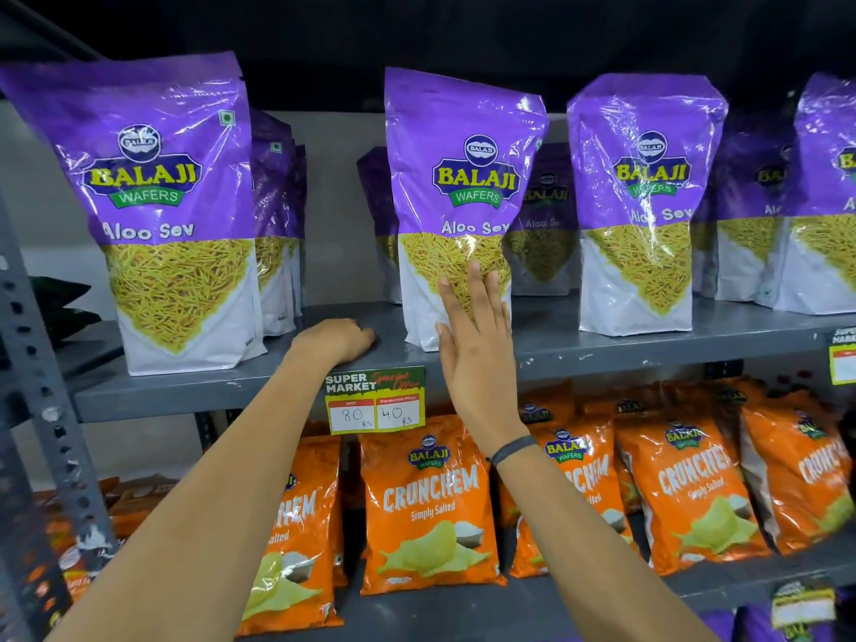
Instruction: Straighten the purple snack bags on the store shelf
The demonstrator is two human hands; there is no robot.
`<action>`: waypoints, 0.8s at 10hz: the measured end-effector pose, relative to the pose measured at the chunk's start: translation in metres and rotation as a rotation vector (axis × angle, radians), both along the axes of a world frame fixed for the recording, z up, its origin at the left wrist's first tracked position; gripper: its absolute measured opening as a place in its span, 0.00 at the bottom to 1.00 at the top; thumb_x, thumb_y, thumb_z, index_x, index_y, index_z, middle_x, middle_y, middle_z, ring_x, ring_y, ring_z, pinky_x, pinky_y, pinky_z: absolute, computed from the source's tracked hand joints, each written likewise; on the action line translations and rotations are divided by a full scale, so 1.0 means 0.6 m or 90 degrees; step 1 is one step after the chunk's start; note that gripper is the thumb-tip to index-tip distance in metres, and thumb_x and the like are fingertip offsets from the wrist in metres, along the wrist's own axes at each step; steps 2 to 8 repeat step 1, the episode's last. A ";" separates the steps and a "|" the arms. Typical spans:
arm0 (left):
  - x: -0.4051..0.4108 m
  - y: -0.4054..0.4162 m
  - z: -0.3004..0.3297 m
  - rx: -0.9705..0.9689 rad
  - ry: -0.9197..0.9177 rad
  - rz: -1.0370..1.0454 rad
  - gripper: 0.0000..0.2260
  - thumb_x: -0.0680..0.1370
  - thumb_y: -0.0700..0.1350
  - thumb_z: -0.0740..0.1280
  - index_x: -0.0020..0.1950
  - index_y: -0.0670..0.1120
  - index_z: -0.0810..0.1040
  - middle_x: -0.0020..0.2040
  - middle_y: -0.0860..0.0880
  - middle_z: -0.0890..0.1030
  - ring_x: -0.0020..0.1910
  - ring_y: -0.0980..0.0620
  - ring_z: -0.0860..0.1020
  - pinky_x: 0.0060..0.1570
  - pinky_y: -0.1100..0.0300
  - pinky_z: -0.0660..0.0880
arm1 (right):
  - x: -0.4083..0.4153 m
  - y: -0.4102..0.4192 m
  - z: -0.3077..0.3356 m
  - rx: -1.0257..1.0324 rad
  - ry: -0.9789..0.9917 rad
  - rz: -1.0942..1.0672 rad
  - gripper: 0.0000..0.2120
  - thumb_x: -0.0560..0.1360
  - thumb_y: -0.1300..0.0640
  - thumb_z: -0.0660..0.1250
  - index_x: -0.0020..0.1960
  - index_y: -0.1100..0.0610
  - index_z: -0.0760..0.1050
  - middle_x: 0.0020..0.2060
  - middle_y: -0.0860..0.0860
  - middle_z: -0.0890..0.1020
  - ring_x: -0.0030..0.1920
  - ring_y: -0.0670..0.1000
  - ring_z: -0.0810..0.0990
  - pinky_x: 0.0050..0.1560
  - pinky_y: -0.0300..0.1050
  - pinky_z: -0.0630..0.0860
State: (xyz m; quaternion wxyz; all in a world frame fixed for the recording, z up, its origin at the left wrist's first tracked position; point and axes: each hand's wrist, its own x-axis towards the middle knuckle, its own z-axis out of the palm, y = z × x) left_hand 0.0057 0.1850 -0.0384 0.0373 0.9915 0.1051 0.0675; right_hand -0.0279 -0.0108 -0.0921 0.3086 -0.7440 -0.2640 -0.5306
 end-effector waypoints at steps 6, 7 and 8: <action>-0.012 -0.014 0.003 -0.034 -0.066 0.021 0.25 0.80 0.55 0.53 0.67 0.40 0.73 0.67 0.37 0.75 0.64 0.38 0.74 0.61 0.49 0.71 | -0.002 -0.009 -0.005 0.068 0.004 0.106 0.23 0.79 0.62 0.62 0.73 0.56 0.65 0.76 0.55 0.59 0.77 0.56 0.52 0.75 0.56 0.56; -0.012 -0.014 0.003 -0.034 -0.066 0.021 0.25 0.80 0.55 0.53 0.67 0.40 0.73 0.67 0.37 0.75 0.64 0.38 0.74 0.61 0.49 0.71 | -0.002 -0.009 -0.005 0.068 0.004 0.106 0.23 0.79 0.62 0.62 0.73 0.56 0.65 0.76 0.55 0.59 0.77 0.56 0.52 0.75 0.56 0.56; -0.012 -0.014 0.003 -0.034 -0.066 0.021 0.25 0.80 0.55 0.53 0.67 0.40 0.73 0.67 0.37 0.75 0.64 0.38 0.74 0.61 0.49 0.71 | -0.002 -0.009 -0.005 0.068 0.004 0.106 0.23 0.79 0.62 0.62 0.73 0.56 0.65 0.76 0.55 0.59 0.77 0.56 0.52 0.75 0.56 0.56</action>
